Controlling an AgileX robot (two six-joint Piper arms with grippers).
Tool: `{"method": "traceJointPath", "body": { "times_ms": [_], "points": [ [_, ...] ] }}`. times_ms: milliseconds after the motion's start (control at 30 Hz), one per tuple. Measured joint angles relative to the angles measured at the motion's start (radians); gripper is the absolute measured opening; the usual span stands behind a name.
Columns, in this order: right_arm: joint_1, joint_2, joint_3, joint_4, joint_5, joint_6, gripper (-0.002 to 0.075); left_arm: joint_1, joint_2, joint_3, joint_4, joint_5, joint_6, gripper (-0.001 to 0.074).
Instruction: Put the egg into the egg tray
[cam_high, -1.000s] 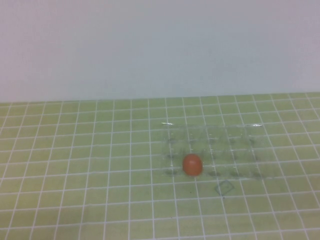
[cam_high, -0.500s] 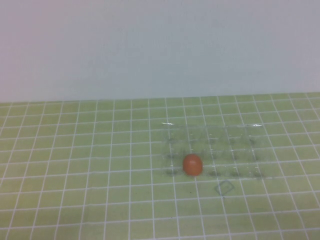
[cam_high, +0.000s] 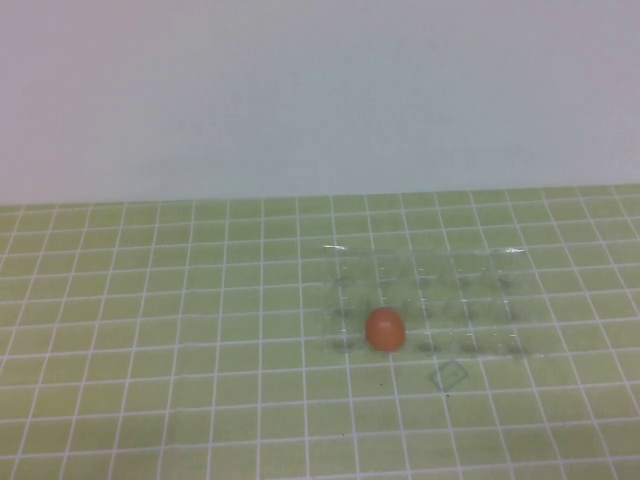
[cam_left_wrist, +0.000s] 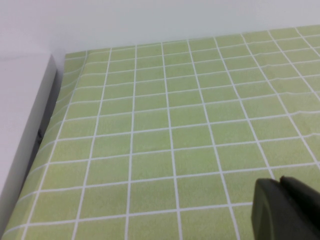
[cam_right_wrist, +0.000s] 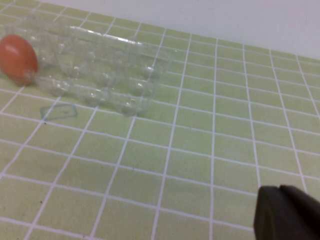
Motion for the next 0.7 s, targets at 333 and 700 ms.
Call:
{"method": "traceJointPath", "body": {
  "times_ms": [333,700],
  "points": [
    [0.000,0.000,0.000,0.025,0.002,0.047,-0.0002,0.000,0.000,0.000,0.000,0.000,0.000,-0.0001],
    [0.000,0.000,0.000,-0.097,-0.001,0.106,-0.0002,0.000,0.000,0.000,0.000,0.000,0.000,-0.0002]
  ]
}}
